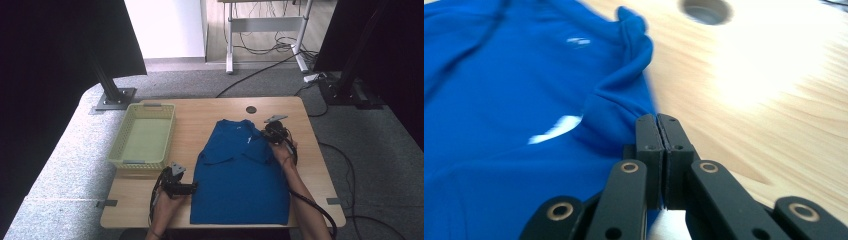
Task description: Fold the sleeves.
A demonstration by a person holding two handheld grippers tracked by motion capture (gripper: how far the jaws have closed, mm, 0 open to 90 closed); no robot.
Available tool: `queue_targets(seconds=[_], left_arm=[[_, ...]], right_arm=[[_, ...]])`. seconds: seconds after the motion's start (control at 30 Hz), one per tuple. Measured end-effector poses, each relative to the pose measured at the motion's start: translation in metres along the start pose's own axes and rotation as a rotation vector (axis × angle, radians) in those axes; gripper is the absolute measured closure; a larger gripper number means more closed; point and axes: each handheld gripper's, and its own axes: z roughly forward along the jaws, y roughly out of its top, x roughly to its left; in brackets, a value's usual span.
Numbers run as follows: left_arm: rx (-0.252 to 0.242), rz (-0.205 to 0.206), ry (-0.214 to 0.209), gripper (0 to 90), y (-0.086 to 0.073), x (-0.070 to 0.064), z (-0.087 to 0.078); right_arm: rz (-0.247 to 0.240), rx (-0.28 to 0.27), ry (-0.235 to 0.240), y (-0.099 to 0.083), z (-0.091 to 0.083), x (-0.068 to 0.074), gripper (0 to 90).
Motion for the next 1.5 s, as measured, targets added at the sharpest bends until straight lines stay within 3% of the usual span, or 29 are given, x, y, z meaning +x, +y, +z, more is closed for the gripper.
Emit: queue_targets(seconds=[0.07, 0.2, 0.3, 0.47, 0.53, 0.67, 0.73, 0.8, 0.87, 0.97, 1.1, 1.23, 1.43, 1.5], left_arm=[[0.000, 0.000, 0.000, 7.0, 0.000, 0.000, 0.000], [0.000, 0.000, 0.000, 7.0, 0.000, 0.000, 0.000], [0.000, 0.000, 0.001, 7.0, 0.000, 0.000, 0.000], [0.000, -0.001, 0.001, 7.0, 0.000, 0.000, 0.000], [0.000, -0.001, 0.001, 7.0, 0.000, 0.000, 0.000], [0.000, -0.002, 0.002, 7.0, 0.000, 0.000, 0.000], [0.000, -0.002, 0.002, 7.0, 0.000, 0.000, 0.000], [0.000, -0.002, 0.003, 7.0, 0.000, 0.000, 0.000], [0.000, -0.003, 0.003, 7.0, 0.000, 0.000, 0.000], [0.000, -0.002, 0.003, 7.0, 0.000, 0.000, 0.000], [0.000, -0.003, 0.003, 7.0, 0.000, 0.000, 0.000], [0.000, -0.003, 0.003, 7.0, 0.000, 0.000, 0.000], [0.000, -0.003, 0.003, 7.0, 0.000, 0.000, 0.000], [0.000, -0.004, 0.003, 6.9, 0.000, 0.000, 0.000]], right_arm=[[0.034, 0.003, -0.026, -0.002, -0.002, -0.010, 87.7], [0.091, 0.026, -0.032, -0.008, 0.002, -0.025, 86.9], [0.127, -0.017, 0.000, -0.010, -0.001, -0.026, 77.8], [0.124, -0.076, 0.060, -0.007, -0.005, -0.021, 67.5], [0.106, -0.059, 0.084, -0.004, -0.002, -0.018, 66.0], [0.061, 0.006, 0.041, -0.002, 0.014, -0.016, 66.9], [0.073, 0.035, -0.028, -0.003, 0.019, -0.021, 66.8], [0.100, 0.030, -0.033, -0.004, 0.017, -0.025, 66.1], [0.118, -0.003, -0.010, -0.005, 0.007, -0.027, 63.4], [0.089, -0.022, 0.039, -0.009, -0.016, -0.021, 58.4], [0.054, 0.001, 0.070, -0.024, -0.042, -0.011, 55.8], [0.037, 0.028, 0.079, -0.050, -0.066, -0.001, 51.9], [0.023, 0.084, 0.055, -0.075, -0.065, 0.003, 49.2], [0.048, 0.068, 0.009, -0.083, -0.065, -0.006, 49.5]])
